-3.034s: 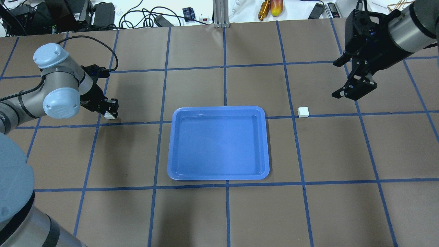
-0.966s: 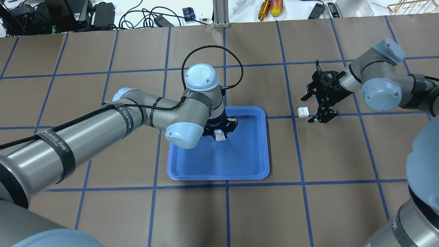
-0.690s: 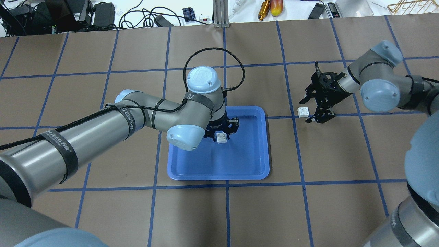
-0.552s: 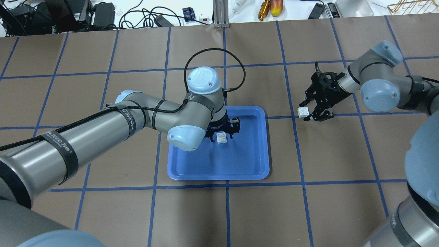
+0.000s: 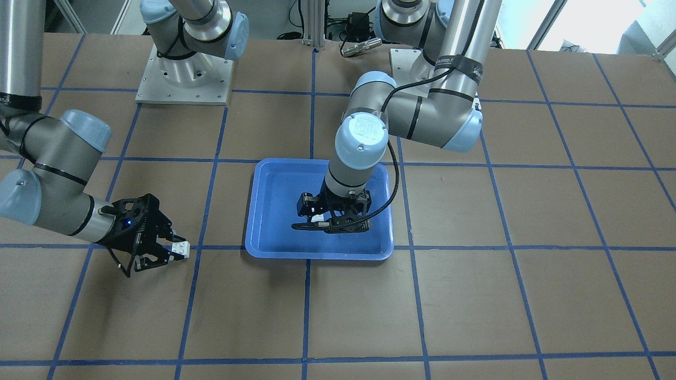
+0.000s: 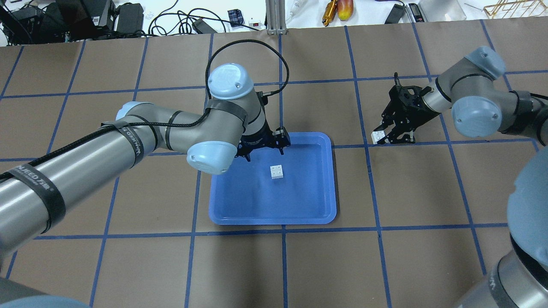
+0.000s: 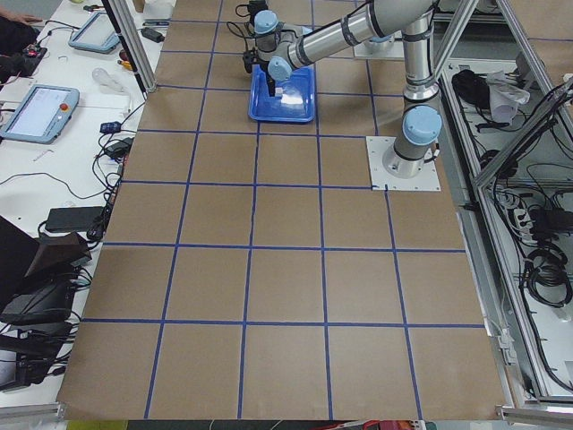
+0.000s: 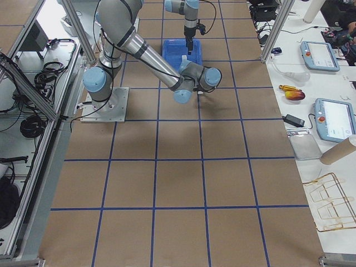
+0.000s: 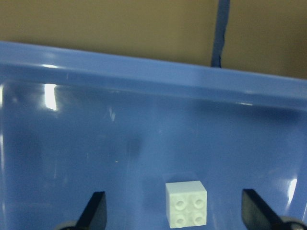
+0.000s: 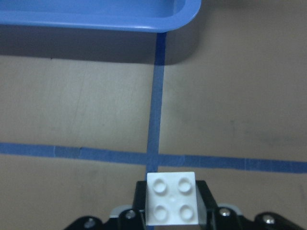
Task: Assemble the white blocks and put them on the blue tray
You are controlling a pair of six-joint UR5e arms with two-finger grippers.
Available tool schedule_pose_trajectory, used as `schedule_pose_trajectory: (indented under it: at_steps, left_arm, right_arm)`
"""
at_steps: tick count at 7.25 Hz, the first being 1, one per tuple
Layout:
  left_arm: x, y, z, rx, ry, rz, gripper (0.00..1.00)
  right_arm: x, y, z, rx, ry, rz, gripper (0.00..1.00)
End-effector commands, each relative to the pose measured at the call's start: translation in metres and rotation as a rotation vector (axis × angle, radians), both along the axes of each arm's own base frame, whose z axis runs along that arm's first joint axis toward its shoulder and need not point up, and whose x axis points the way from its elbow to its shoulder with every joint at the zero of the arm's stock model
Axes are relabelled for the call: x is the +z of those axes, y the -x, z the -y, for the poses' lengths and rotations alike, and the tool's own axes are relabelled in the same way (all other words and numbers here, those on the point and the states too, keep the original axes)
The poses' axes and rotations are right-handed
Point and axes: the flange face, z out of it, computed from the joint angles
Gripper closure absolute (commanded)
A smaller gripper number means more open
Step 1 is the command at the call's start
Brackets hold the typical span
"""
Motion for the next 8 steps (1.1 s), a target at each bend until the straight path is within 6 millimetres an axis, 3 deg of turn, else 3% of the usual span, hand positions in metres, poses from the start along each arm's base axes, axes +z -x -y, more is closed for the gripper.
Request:
schedule_pose_trajectory:
  at_steps: [1, 3, 4, 6, 7, 8]
  left_arm:
    - [0.014, -0.059, 0.012, 0.015, -0.026, -0.088, 0.14]
    - [0.004, -0.063, 0.004, 0.037, -0.064, -0.164, 0.73]
    - [-0.009, -0.059, -0.001, 0.031, -0.084, -0.163, 0.94]
    - [-0.03, -0.05, -0.016, -0.007, -0.095, -0.161, 1.0]
    - [-0.036, -0.035, -0.023, -0.021, -0.085, -0.161, 1.0]
    - [-0.04, -0.028, -0.034, -0.05, -0.062, -0.162, 1.0]
  right_arm:
    - [0.037, -0.051, -0.006, -0.037, 0.011, 0.04, 0.9]
    - [0.052, -0.112, -0.021, -0.023, -0.02, 0.039, 0.89]
    - [0.055, -0.144, -0.036, -0.04, -0.058, 0.034, 0.88]
    - [0.049, -0.193, -0.055, -0.089, -0.029, 0.027, 0.88]
    - [0.038, -0.207, -0.067, -0.079, 0.001, 0.032, 0.88]
    - [0.021, -0.207, -0.081, -0.082, -0.012, 0.032, 0.87]
